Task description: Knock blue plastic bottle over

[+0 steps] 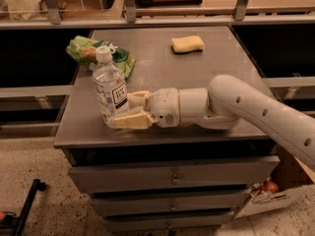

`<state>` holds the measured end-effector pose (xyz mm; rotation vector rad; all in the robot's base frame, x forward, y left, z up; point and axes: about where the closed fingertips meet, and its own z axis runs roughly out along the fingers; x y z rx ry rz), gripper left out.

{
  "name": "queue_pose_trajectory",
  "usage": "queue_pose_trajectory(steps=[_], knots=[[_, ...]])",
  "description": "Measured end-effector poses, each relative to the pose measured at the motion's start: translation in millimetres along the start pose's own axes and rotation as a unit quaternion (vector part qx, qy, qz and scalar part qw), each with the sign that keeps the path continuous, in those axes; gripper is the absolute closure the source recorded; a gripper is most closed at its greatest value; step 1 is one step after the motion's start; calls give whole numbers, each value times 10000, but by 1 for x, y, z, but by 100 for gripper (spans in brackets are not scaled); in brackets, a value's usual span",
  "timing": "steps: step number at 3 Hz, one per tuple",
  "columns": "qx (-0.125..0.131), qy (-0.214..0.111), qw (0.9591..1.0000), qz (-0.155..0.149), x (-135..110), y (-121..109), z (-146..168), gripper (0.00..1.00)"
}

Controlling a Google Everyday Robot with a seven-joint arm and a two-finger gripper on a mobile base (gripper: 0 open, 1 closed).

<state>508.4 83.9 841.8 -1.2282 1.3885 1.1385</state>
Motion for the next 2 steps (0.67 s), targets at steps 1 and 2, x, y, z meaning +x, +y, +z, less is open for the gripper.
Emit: queue_pose_trajectory(steps=[1, 2], knots=[[-91, -270, 9996, 15, -3, 6, -1, 77], [-77, -397, 9992, 32, -5, 8, -4, 98]])
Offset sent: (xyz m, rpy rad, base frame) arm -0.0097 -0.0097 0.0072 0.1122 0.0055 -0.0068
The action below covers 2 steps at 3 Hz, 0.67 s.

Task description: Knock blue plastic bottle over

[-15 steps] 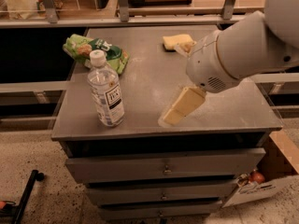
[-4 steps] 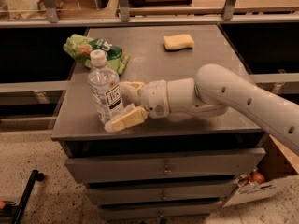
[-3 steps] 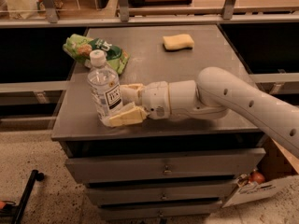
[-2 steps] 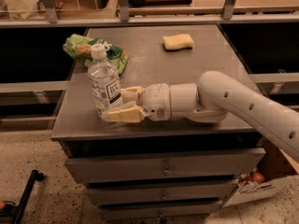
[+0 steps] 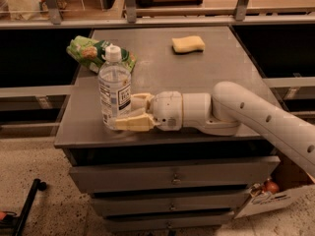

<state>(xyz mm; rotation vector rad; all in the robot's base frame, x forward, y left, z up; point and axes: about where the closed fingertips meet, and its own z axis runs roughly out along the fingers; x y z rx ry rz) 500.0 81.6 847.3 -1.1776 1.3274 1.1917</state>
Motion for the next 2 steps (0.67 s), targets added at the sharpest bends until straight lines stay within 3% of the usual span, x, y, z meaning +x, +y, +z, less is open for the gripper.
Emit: queue_pose_trajectory(steps=[1, 2], knots=[[74, 265, 9995, -141, -11, -3, -8, 100], [188, 704, 9964, -428, -31, -11, -23, 100]])
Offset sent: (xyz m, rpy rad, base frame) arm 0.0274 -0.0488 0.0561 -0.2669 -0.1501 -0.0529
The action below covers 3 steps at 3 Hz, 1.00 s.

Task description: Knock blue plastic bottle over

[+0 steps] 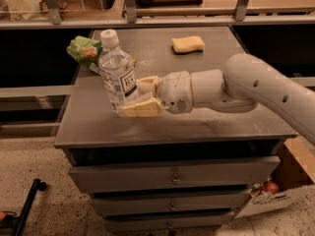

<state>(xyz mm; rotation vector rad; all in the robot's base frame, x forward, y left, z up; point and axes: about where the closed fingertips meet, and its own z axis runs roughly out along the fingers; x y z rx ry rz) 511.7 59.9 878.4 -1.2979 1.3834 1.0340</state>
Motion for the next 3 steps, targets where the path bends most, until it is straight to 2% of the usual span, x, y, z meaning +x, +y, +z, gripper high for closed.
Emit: queue_pose_trajectory(steps=[1, 2, 3], knots=[[88, 428, 9988, -218, -8, -15, -12, 100], [55, 1292, 9907, -415, -4, -27, -19, 100], [-35, 2495, 9667, -575, 15, -39, -32, 100]])
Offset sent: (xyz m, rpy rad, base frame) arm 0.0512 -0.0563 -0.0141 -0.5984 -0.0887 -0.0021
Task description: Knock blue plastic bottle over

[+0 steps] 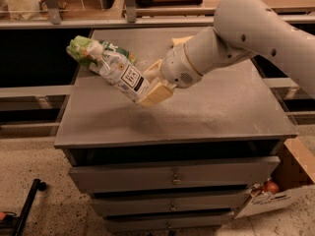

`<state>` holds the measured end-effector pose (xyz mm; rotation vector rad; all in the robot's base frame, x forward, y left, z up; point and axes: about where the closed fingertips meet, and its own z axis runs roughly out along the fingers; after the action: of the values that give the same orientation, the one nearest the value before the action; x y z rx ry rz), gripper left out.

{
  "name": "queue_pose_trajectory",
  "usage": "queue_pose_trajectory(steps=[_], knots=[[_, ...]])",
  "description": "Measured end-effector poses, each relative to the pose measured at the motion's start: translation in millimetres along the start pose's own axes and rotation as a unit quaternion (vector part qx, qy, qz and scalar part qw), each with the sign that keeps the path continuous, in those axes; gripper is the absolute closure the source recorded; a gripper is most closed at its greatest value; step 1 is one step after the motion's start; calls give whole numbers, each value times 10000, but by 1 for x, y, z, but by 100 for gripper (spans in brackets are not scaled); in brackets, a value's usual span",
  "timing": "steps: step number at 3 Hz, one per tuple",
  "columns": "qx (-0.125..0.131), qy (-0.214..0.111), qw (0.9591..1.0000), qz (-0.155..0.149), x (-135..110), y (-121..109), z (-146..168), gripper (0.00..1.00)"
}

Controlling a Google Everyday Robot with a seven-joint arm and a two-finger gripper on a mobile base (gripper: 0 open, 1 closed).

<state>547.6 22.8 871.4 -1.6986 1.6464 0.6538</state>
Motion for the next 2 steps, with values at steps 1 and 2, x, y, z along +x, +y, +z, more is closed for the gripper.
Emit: queue_pose_trajectory(steps=[1, 2], knots=[[-129, 980, 9951, -73, 27, -7, -11, 100], [-150, 1793, 9836, -120, 45, -15, -31, 100]])
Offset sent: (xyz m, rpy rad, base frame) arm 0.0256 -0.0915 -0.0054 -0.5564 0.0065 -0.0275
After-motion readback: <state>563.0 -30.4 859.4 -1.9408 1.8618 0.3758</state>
